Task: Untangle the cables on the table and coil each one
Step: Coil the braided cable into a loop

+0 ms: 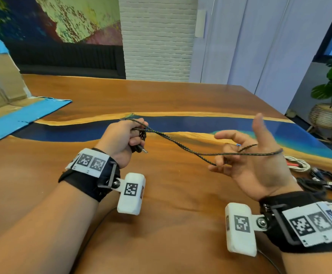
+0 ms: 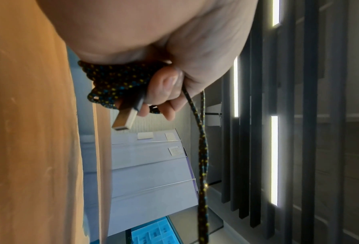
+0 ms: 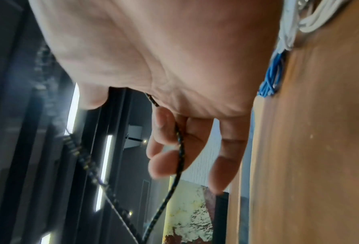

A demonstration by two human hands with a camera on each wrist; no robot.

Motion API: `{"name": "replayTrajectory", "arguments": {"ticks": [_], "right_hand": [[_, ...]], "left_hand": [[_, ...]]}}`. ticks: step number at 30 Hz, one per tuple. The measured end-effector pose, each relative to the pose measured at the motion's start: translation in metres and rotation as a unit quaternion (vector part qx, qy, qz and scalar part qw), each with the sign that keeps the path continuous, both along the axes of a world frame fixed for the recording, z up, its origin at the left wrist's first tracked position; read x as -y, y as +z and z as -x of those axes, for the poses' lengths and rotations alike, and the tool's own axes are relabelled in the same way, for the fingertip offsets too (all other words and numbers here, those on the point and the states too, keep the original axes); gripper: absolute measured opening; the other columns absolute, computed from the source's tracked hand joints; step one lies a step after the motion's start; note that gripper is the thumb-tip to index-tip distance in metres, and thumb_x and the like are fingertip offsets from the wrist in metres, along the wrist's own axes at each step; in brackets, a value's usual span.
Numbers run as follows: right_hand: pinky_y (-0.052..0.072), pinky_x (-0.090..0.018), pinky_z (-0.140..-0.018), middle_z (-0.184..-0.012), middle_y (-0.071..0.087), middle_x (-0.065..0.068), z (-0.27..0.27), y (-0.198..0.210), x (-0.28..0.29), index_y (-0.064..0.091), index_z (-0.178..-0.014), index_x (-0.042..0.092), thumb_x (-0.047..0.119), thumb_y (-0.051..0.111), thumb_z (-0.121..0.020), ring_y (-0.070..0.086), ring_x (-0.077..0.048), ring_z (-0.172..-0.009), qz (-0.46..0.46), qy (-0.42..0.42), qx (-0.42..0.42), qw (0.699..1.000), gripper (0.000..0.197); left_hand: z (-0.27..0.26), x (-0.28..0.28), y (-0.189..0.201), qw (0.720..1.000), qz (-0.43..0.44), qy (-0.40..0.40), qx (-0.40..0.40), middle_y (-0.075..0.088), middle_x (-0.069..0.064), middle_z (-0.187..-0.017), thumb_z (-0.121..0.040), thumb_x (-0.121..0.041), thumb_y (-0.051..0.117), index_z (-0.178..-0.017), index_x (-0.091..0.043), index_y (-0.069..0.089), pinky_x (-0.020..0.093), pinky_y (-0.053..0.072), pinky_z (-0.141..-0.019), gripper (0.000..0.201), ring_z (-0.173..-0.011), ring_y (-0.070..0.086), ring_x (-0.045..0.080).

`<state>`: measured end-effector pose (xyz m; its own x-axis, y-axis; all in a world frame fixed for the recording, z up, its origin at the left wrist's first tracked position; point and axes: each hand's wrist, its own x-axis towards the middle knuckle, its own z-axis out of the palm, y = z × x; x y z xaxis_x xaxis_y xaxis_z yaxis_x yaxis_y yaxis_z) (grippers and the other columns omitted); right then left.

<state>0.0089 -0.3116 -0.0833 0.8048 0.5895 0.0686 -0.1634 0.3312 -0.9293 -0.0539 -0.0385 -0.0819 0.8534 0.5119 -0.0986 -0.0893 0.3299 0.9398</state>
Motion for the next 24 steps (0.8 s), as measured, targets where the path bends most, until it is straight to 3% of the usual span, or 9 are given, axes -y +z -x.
{"name": "replayTrajectory", "arguments": {"ticks": [3,5,7,10,13,16,18,20,24], "right_hand": [[0.058,-0.049,-0.066,-0.060,0.033,-0.005,0.004,0.004,0.002,0.067,-0.123,0.009,0.083,0.035,-0.087,0.057,-0.032,-0.059,0.003,0.017,-0.068,0.998,0.088],[0.054,-0.037,-0.052,-0.058,0.032,-0.004,0.004,0.003,0.000,0.067,-0.126,0.014,0.070,0.038,-0.096,0.056,-0.030,-0.053,0.032,0.010,-0.067,0.997,0.069],[0.042,-0.030,-0.042,-0.056,0.030,-0.001,0.003,0.002,0.000,0.066,-0.129,0.017,0.039,0.050,-0.102,0.047,-0.022,-0.045,0.064,-0.020,-0.017,0.998,0.038],[0.035,-0.029,-0.042,-0.058,0.032,0.000,-0.001,0.001,0.008,0.068,-0.123,0.014,0.011,0.073,-0.081,0.035,-0.015,-0.047,0.040,0.015,0.051,0.998,0.043],[0.046,-0.032,-0.048,-0.062,0.041,-0.001,-0.005,0.003,0.020,0.073,-0.105,0.014,0.021,0.097,-0.054,0.041,-0.015,-0.055,-0.016,0.109,0.077,0.991,0.057],[0.051,-0.033,-0.048,-0.059,0.046,0.001,-0.005,0.006,0.020,0.076,-0.084,0.014,0.037,0.102,-0.044,0.042,-0.012,-0.051,0.029,0.074,0.097,0.992,0.053],[0.050,-0.035,-0.048,-0.056,0.045,0.003,-0.005,0.004,0.015,0.075,-0.071,0.015,0.039,0.098,-0.051,0.039,-0.012,-0.047,0.126,-0.010,0.147,0.981,0.039],[0.050,-0.036,-0.050,-0.055,0.043,-0.001,-0.002,0.005,0.007,0.075,-0.068,0.012,0.029,0.083,-0.073,0.035,-0.015,-0.047,0.170,-0.069,0.168,0.969,0.019],[0.059,-0.035,-0.056,-0.053,0.034,0.000,0.005,0.019,0.003,0.067,-0.074,0.014,0.022,0.052,-0.099,0.038,-0.015,-0.046,-0.040,-0.099,0.045,0.993,0.030]], "left_hand": [[-0.003,-0.005,-0.003,1.000,0.014,0.005,-0.004,0.027,-0.009,-0.048,-0.108,-0.019,0.048,-0.097,-0.007,0.066,0.027,0.040,-0.059,0.024,-0.040,0.023,0.010],[-0.004,-0.006,-0.004,1.000,0.026,0.003,-0.004,0.029,-0.010,-0.047,-0.108,-0.019,0.048,-0.098,-0.007,0.065,0.026,0.041,-0.056,0.023,-0.039,0.023,0.010],[-0.004,-0.009,-0.004,0.999,0.041,0.011,-0.001,0.029,-0.010,-0.045,-0.108,-0.019,0.047,-0.098,-0.008,0.063,0.026,0.040,-0.058,0.022,-0.039,0.023,0.010],[-0.003,-0.022,-0.001,0.997,0.057,0.042,0.006,0.026,-0.009,-0.046,-0.108,-0.017,0.044,-0.093,-0.008,0.063,0.025,0.038,-0.058,0.026,-0.038,0.022,0.009],[-0.002,-0.035,0.000,0.995,0.070,0.067,0.012,0.025,-0.009,-0.047,-0.107,-0.014,0.042,-0.092,-0.008,0.062,0.025,0.039,-0.058,0.026,-0.038,0.023,0.009],[-0.004,-0.036,-0.002,0.996,0.056,0.072,0.010,0.025,-0.008,-0.047,-0.106,-0.014,0.043,-0.091,-0.008,0.063,0.026,0.039,-0.059,0.026,-0.039,0.023,0.010],[-0.006,-0.031,-0.004,0.997,0.040,0.065,0.006,0.026,-0.008,-0.047,-0.106,-0.015,0.044,-0.090,-0.008,0.064,0.026,0.039,-0.059,0.026,-0.039,0.022,0.010],[-0.007,-0.029,-0.004,0.998,0.032,0.060,0.005,0.026,-0.009,-0.047,-0.106,-0.015,0.046,-0.092,-0.008,0.064,0.027,0.040,-0.059,0.024,-0.040,0.022,0.011],[-0.007,-0.032,-0.004,0.996,0.063,0.063,0.005,0.024,-0.008,-0.049,-0.106,-0.015,0.047,-0.091,-0.010,0.059,0.028,0.039,-0.061,0.020,-0.040,0.021,0.011]]}}
